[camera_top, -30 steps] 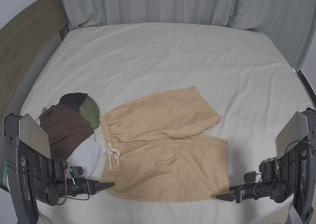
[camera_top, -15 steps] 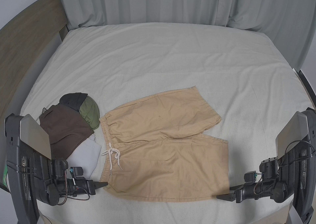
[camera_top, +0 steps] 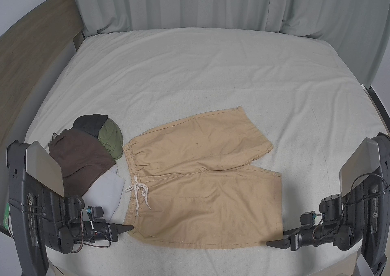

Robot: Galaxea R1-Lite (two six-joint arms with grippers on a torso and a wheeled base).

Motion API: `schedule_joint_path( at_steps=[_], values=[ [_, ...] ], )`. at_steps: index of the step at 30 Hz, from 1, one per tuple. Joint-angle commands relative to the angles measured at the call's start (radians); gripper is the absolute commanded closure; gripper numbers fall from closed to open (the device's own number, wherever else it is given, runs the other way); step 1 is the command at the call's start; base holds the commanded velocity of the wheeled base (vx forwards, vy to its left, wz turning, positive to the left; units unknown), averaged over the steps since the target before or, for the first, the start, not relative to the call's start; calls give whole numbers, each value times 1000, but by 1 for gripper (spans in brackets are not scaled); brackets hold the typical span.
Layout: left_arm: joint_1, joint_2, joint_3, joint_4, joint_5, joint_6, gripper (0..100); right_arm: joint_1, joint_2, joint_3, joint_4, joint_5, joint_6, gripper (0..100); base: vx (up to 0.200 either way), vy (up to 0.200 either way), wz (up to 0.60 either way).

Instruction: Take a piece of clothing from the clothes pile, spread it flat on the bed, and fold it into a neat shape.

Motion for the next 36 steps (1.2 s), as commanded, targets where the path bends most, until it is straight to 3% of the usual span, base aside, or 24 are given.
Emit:
schedule_joint_path(
  at_steps=[1, 9, 10, 36],
  values=[
    [0, 4, 2, 1, 0, 1, 100, 2, 0, -1, -1, 1, 0, 0, 0, 0, 0],
    [0, 4, 8, -1, 0, 6, 100, 2, 2, -12, -1, 1, 0, 0, 0, 0, 0],
    [0, 4, 8, -1, 0, 6, 100, 2, 5, -12, -1, 1, 0, 100, 0, 0, 0],
    [0, -2, 38, -1, 0, 4, 100, -1, 8, 5, 1, -1, -8, 100, 0, 0, 0]
  ],
)
